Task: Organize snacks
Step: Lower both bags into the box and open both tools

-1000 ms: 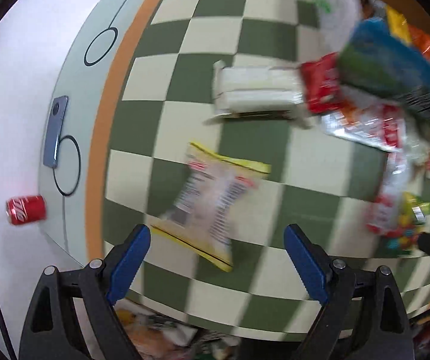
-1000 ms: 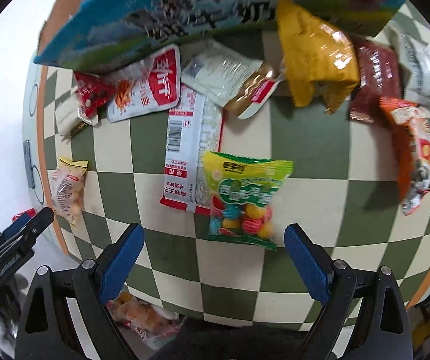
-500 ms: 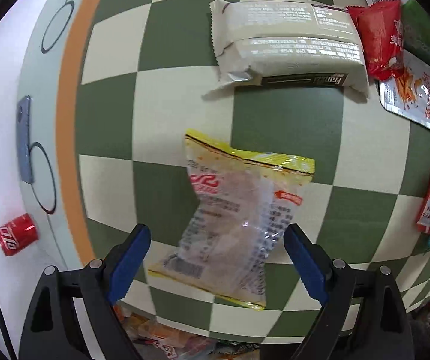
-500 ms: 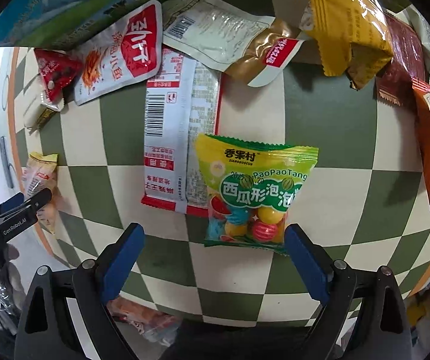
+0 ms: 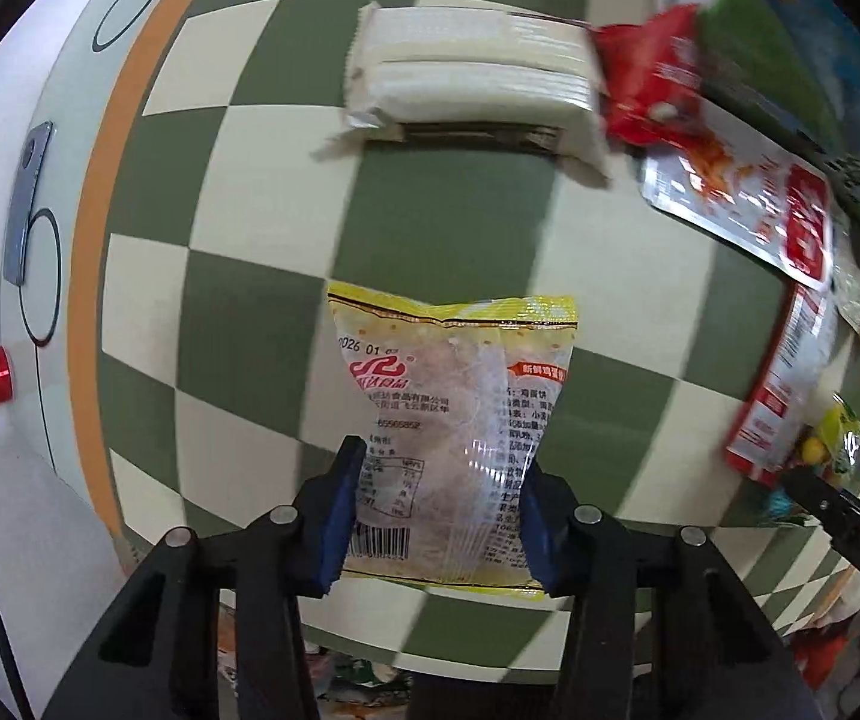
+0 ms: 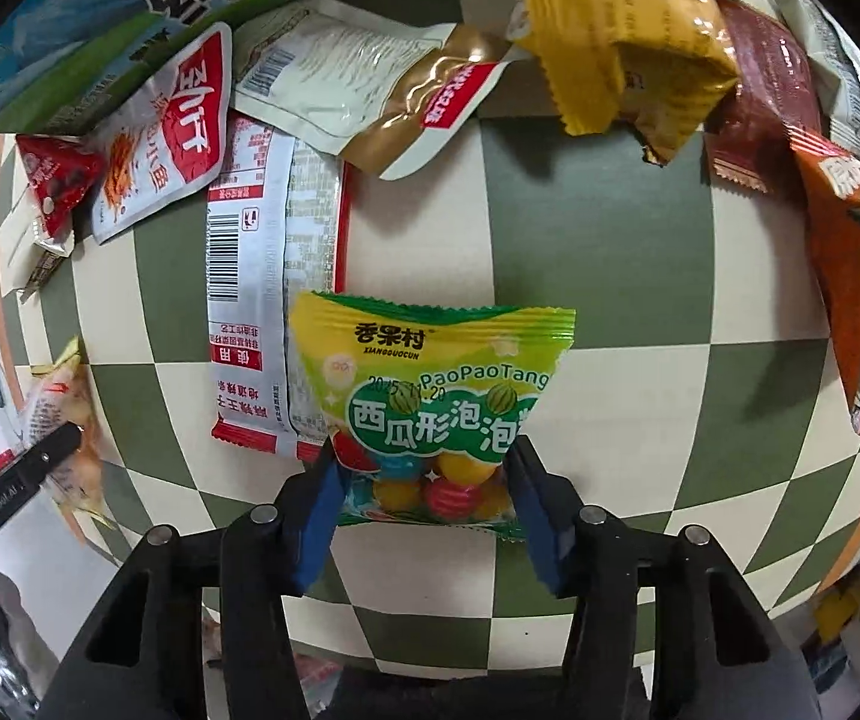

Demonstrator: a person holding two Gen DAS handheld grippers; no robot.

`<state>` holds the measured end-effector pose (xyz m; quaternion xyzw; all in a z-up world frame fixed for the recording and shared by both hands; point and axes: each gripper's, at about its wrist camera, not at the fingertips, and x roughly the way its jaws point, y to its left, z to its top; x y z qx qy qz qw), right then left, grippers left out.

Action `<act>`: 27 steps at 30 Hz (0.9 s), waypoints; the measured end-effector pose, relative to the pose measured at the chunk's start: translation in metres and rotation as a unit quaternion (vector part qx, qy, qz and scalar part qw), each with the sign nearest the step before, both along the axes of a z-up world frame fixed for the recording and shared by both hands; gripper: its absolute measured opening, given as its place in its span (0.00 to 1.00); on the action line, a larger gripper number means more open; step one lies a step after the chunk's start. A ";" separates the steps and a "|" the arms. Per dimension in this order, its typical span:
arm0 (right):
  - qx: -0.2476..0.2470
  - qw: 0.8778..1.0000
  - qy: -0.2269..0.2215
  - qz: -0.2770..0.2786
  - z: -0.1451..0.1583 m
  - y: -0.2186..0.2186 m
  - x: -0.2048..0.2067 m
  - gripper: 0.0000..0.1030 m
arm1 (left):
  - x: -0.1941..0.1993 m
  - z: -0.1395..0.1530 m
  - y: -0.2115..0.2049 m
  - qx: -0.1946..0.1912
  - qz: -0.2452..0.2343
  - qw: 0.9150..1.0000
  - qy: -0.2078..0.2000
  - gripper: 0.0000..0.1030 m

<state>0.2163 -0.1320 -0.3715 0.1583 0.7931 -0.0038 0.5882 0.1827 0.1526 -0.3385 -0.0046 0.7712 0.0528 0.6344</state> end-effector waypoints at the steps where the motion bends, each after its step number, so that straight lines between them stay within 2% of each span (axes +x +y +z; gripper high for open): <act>1: 0.000 1.000 -0.003 0.000 0.000 -0.002 -0.002 0.53 | -0.004 0.003 -0.003 -0.002 0.003 1.000 -0.003 0.42; 9: 0.017 0.999 -0.016 -0.026 0.010 -0.023 -0.023 0.53 | -0.029 0.037 -0.026 -0.032 -0.002 0.999 -0.040 0.40; 14: 0.055 0.997 -0.040 -0.036 0.044 -0.039 -0.030 0.53 | -0.030 0.088 -0.058 -0.076 -0.022 0.994 -0.076 0.40; 17: 0.077 0.994 -0.065 -0.034 0.079 -0.046 -0.023 0.53 | 0.002 0.129 -0.097 -0.099 -0.039 0.989 -0.101 0.40; 21: 0.098 0.989 -0.110 -0.031 0.131 -0.060 -0.004 0.53 | 0.052 0.166 -0.123 -0.132 -0.058 0.983 -0.116 0.40; 27: 0.113 0.979 -0.167 -0.026 0.194 -0.089 0.059 0.53 | 0.120 0.194 -0.157 -0.116 -0.085 0.980 -0.140 0.40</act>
